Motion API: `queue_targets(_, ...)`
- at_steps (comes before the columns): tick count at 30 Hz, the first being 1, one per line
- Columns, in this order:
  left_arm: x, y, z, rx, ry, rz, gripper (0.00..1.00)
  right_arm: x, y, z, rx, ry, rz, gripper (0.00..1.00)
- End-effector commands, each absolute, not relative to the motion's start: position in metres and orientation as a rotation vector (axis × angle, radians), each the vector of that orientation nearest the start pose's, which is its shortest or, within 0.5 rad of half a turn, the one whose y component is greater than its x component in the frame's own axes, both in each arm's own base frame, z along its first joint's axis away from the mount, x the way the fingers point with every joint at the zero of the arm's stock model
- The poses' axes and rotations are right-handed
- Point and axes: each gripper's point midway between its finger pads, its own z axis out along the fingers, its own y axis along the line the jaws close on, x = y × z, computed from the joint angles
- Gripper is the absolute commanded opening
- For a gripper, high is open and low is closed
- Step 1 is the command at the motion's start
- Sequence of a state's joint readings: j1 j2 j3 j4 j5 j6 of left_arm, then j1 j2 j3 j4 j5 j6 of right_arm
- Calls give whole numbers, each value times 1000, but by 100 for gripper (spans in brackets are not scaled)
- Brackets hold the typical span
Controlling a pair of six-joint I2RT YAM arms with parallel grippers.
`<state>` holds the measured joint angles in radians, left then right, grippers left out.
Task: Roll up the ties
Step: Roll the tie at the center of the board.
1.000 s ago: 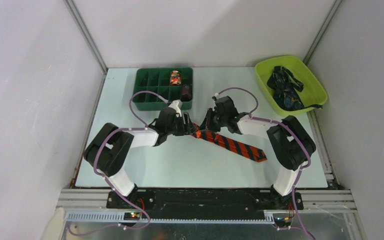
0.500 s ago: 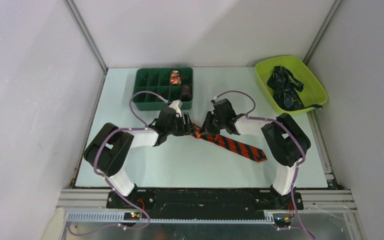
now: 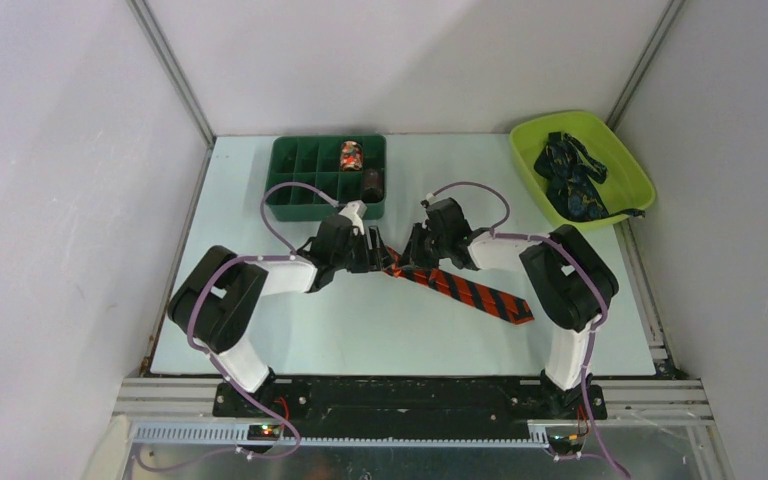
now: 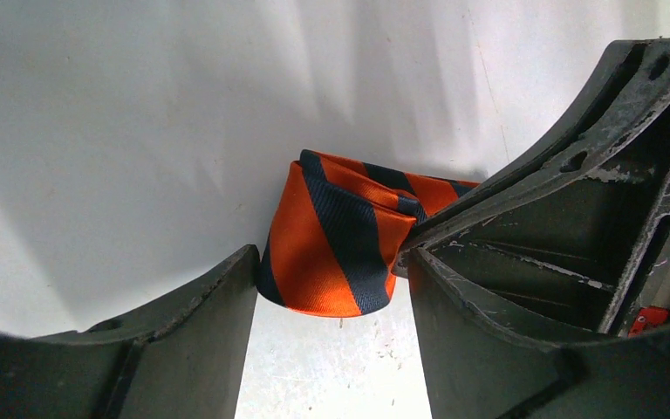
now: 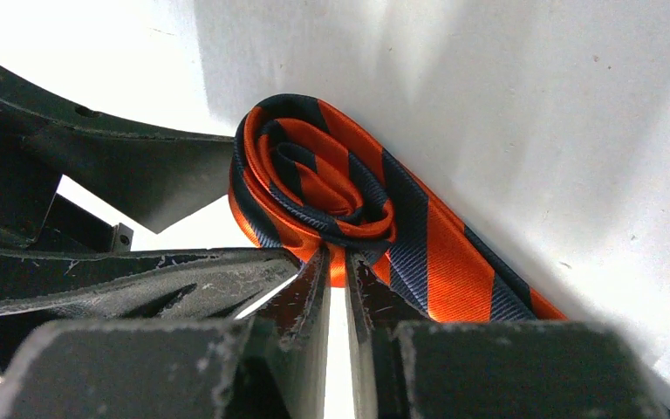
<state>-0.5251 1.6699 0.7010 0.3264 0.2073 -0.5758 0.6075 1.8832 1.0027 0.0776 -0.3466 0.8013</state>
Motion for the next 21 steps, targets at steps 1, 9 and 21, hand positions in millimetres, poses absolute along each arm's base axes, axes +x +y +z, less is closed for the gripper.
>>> queue_targets(1,322,-262,50,108,2286,-869,68,320,323,18,80,2588,980,14)
queue_targets(9,320,-264,47,119,2292,-882,64,320,322,14,87,2594,976,14)
queue_targets(21,321,-264,50,130,2287,-876,36,322,321,19,88,2584,986,14)
